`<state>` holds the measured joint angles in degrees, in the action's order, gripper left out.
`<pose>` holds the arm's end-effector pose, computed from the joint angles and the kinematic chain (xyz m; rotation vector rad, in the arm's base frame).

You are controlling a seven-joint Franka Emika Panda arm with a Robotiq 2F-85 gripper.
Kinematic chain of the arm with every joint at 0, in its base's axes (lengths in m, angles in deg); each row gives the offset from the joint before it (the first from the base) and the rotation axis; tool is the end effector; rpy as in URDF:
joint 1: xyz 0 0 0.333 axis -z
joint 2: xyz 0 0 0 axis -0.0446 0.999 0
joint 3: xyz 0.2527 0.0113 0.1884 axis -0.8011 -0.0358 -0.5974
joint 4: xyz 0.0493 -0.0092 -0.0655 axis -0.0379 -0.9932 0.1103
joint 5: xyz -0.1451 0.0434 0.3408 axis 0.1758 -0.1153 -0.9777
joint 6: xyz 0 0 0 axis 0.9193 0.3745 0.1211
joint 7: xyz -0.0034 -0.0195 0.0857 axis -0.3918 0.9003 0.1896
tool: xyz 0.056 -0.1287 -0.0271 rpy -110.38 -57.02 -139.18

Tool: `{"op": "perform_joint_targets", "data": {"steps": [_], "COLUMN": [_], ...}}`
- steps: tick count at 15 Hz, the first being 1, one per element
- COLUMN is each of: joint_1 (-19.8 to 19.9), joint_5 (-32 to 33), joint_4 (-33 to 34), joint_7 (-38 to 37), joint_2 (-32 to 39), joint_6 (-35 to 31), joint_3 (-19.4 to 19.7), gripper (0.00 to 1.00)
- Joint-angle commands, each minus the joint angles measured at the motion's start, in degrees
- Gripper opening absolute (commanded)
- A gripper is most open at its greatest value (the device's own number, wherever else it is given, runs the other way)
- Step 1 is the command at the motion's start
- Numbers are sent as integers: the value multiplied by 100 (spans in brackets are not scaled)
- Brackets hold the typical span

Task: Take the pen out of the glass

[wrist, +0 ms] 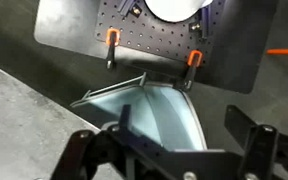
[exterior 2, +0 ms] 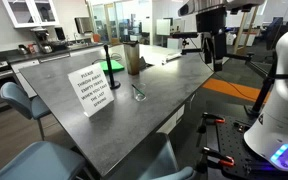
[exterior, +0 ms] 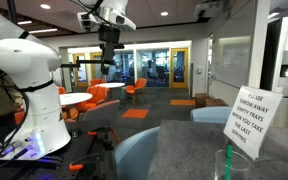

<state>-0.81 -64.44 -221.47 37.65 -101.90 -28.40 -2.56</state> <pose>0.2448 -0.0110 0.4011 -3.0477 -0.3806 0.3187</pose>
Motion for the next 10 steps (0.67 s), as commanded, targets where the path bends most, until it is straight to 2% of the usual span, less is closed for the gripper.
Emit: {"op": "perform_joint_targets", "data": {"steps": [1,8,10], "joint_1": [25,25,26], "joint_5": [-16,-16,69], "joint_4": [7,7,127], "joint_7": [14,14,165], "joint_2": [4,4,196], "joint_6": [7,7,-166], "joint_3": [-24,-24,51], "gripper": [100,100,100]}}
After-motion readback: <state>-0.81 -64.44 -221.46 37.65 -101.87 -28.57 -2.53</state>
